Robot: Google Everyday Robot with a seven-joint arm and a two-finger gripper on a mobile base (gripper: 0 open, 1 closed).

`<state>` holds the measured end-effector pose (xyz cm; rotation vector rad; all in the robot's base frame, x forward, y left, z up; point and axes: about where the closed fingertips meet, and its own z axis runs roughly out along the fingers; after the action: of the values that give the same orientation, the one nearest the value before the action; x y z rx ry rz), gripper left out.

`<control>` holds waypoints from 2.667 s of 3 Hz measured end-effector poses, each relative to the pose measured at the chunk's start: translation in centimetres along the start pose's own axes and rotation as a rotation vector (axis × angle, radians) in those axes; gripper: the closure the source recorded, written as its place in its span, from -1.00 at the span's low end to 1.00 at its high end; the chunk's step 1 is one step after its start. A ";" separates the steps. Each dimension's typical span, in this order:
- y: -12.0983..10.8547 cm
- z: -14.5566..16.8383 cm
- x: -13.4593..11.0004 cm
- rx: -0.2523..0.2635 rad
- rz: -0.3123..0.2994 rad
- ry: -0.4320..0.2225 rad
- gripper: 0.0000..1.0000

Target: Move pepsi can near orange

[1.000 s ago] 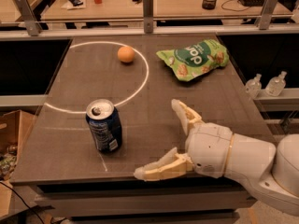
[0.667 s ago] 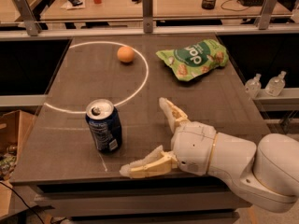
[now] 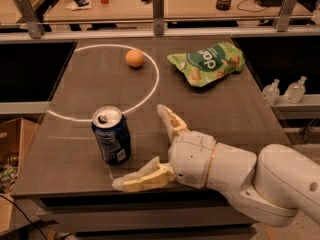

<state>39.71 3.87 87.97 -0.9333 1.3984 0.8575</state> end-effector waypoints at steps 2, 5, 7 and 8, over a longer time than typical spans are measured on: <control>0.9 5.3 0.2 -0.053 0.035 -0.079 -1.00; 0.6 8.3 -0.9 -0.140 -0.023 -0.072 0.27; -4.0 6.2 -0.7 -0.115 -0.075 0.025 1.00; -8.7 3.5 0.7 -0.009 -0.083 0.102 1.00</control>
Offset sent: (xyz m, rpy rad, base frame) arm 0.0231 0.0799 -0.0076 0.1371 -0.0033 0.0833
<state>49.07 3.45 87.33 -1.0475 1.4337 0.7634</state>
